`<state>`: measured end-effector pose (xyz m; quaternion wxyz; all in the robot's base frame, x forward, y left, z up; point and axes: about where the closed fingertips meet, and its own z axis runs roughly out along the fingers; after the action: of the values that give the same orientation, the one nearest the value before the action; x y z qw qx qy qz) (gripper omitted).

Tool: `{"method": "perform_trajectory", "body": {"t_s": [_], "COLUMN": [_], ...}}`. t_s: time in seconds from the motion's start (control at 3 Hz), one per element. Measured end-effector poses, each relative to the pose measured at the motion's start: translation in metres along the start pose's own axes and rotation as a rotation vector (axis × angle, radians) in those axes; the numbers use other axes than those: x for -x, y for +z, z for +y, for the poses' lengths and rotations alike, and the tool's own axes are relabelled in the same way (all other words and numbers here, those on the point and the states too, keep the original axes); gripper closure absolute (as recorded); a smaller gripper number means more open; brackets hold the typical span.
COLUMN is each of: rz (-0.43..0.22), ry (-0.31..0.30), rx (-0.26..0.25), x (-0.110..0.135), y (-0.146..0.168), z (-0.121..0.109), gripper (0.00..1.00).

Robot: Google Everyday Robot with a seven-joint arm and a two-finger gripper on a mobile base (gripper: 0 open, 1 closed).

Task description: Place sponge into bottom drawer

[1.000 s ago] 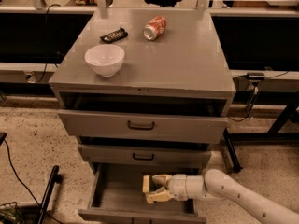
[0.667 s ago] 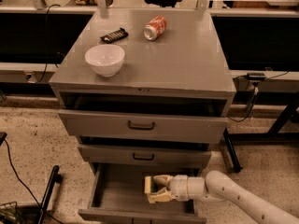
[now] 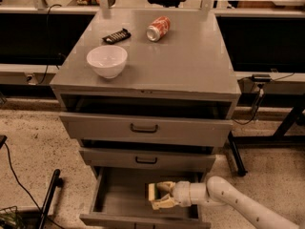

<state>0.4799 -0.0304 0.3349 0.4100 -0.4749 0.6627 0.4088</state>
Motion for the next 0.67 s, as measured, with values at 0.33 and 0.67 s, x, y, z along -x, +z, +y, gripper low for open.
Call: {"method": "perform_trajectory", "body": {"t_s": [0.33,0.67], "rz": [-0.021,-0.048], "ry": [0.016,0.012], "rx": [0.019,0.028], "x": [-0.025,-0.035], "y": [0.016,0.027], "z": [-0.014,-0.018], "gripper": [1.00,1.00]}}
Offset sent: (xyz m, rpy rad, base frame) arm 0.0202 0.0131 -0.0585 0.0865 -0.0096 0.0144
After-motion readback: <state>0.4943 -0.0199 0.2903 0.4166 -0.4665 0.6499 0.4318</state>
